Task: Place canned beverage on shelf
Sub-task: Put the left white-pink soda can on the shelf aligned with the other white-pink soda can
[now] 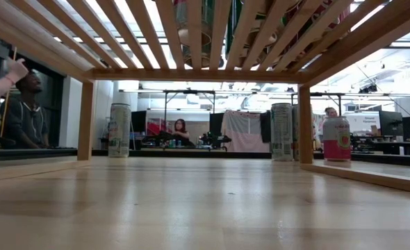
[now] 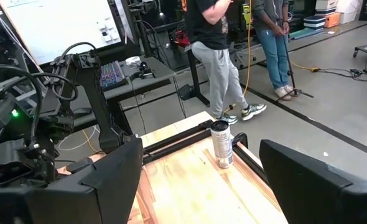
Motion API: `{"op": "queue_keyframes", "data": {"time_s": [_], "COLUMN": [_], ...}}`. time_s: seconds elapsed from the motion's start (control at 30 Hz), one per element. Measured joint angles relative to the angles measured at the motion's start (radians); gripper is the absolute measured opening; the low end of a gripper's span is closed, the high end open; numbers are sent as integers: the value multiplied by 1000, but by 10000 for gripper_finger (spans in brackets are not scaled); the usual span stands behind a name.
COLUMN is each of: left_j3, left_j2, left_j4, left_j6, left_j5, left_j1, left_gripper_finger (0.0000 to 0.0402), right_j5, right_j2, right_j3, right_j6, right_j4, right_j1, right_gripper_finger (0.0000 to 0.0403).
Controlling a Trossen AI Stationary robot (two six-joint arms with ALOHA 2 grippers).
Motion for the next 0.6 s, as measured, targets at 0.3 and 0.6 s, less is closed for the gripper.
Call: {"op": "queue_keyframes", "data": {"time_s": [0.3,0.6], "left_j3": [0,0], "left_j2": [0,0], "left_j4": [6,7], "left_j6": [0,0], "left_j5": [-10,-10], "left_j1": [1,2], "left_gripper_finger": [278,279], "right_j5": [-4,-5], "right_j2": [0,0], "right_j3": [0,0], "right_j6": [0,0], "right_j4": [0,0], "right_j1": [0,0], "right_gripper_finger": [307,307]}}
